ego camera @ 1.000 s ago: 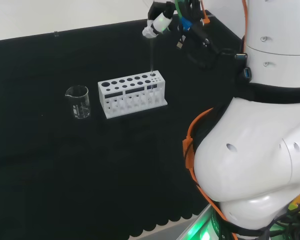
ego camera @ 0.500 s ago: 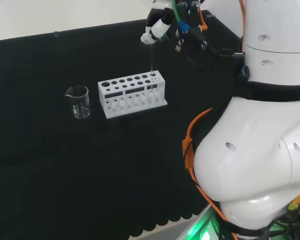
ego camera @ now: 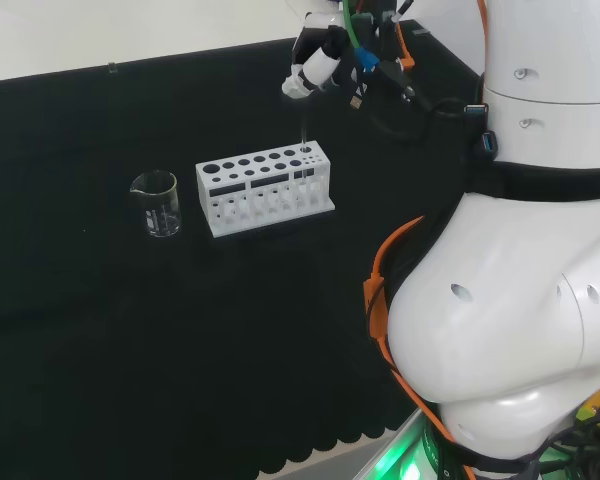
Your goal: Take the glass rod from the white test tube rack.
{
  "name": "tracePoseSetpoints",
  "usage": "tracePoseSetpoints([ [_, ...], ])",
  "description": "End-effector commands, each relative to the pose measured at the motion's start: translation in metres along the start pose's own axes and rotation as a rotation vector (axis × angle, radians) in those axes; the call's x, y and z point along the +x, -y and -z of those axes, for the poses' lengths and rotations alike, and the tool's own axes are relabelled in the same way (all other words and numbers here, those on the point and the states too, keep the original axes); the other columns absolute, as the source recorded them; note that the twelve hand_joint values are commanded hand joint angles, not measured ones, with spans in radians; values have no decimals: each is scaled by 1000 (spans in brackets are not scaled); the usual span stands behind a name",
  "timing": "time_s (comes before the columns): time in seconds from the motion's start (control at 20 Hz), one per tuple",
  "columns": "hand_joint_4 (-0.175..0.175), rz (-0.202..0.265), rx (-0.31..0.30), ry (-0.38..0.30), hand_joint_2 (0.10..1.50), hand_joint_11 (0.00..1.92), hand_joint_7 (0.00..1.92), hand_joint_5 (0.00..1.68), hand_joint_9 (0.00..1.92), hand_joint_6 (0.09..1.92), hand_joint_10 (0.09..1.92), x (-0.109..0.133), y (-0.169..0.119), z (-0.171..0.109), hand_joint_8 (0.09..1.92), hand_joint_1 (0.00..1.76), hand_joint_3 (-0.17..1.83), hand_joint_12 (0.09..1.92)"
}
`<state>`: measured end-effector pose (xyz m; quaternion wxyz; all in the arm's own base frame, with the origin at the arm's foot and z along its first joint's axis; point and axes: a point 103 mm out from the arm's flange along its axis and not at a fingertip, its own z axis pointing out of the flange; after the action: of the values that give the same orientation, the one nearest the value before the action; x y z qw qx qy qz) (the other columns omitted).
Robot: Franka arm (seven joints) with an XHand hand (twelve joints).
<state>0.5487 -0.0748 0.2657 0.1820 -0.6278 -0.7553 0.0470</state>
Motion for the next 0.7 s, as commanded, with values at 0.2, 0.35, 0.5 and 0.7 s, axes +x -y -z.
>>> tracePoseSetpoints([
  [0.2, -175, 10, -2, 11, 598, 1230, 1119, 829, 1304, 931, 464, 5, -4, -3, 708, 924, 648, 1026],
  [0.35, -175, 12, -1, 17, 600, 1303, 1146, 882, 1350, 887, 420, 6, -6, -5, 697, 975, 647, 972],
  [0.5, -175, 10, -2, 21, 600, 1358, 1176, 937, 1396, 840, 370, 6, -8, -6, 682, 1019, 654, 922],
  [0.7, -94, 8, -12, 30, 744, 1431, 1255, 1093, 1469, 784, 310, 7, -10, -5, 623, 1109, 503, 859],
])
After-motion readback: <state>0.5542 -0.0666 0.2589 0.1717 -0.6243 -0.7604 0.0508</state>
